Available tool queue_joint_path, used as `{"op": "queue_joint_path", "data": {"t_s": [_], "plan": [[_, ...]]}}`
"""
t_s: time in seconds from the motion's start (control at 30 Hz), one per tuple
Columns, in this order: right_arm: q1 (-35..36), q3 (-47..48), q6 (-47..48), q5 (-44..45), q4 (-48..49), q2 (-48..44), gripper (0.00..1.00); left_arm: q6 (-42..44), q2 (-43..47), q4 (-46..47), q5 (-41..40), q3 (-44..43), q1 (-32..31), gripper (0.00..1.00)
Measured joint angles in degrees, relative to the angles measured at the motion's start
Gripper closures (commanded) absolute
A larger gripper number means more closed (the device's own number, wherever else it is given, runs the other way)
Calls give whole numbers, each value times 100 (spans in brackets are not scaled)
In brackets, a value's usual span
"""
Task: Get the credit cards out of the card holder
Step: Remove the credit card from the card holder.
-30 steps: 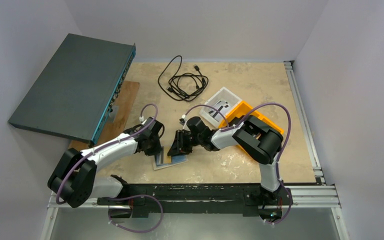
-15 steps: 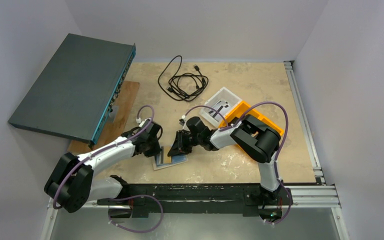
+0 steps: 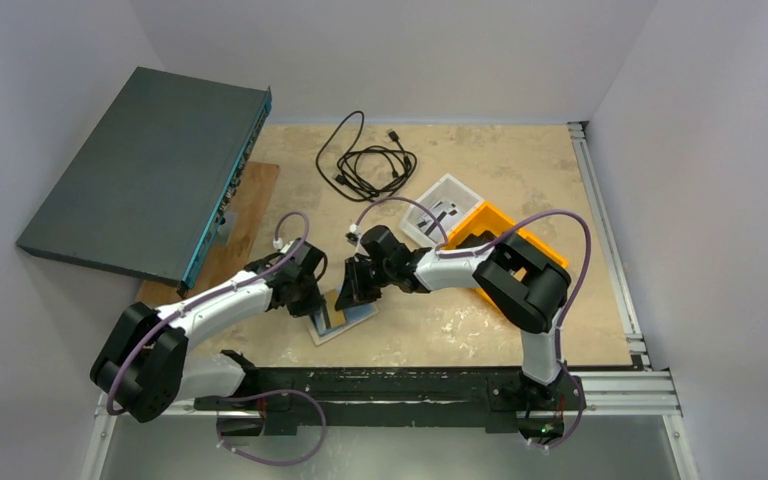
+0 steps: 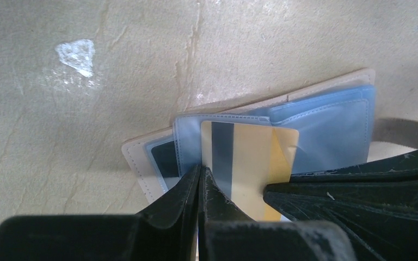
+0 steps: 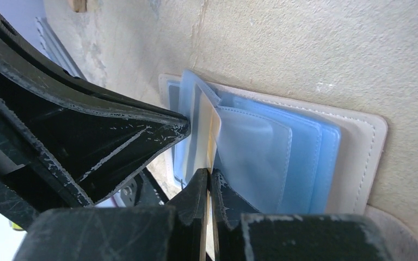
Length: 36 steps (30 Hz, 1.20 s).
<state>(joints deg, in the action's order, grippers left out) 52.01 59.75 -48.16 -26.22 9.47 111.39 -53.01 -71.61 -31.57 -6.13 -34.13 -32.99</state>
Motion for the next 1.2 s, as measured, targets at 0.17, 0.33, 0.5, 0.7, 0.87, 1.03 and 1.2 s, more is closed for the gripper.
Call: {"op": "queue_joint_path", "data": {"t_s": [0.17, 0.33, 0.5, 0.7, 0.87, 1.03, 1.2], "plan": [[7, 79, 380, 162, -341, -92, 100, -2, -83, -37, 55, -57, -44, 100], [-2, 136, 636, 212, -553, -116, 100, 31, -39, -181, 96, -98, -52, 100], [-2, 138, 730, 212, -560, -116, 100, 170, 208, -654, 175, -227, -52, 100], [0, 136, 837, 162, -540, -116, 100, 291, 184, -682, 280, -649, -52, 96], [0, 61, 855, 114, -407, -116, 100, 334, -120, -494, 431, -841, 4, 93], [0, -216, 702, 92, 7, -116, 100, 273, -498, -33, 715, -894, 153, 92], [-2, -439, 470, -7, 422, -107, 100, 146, -791, 498, 966, -894, 243, 93]]}}
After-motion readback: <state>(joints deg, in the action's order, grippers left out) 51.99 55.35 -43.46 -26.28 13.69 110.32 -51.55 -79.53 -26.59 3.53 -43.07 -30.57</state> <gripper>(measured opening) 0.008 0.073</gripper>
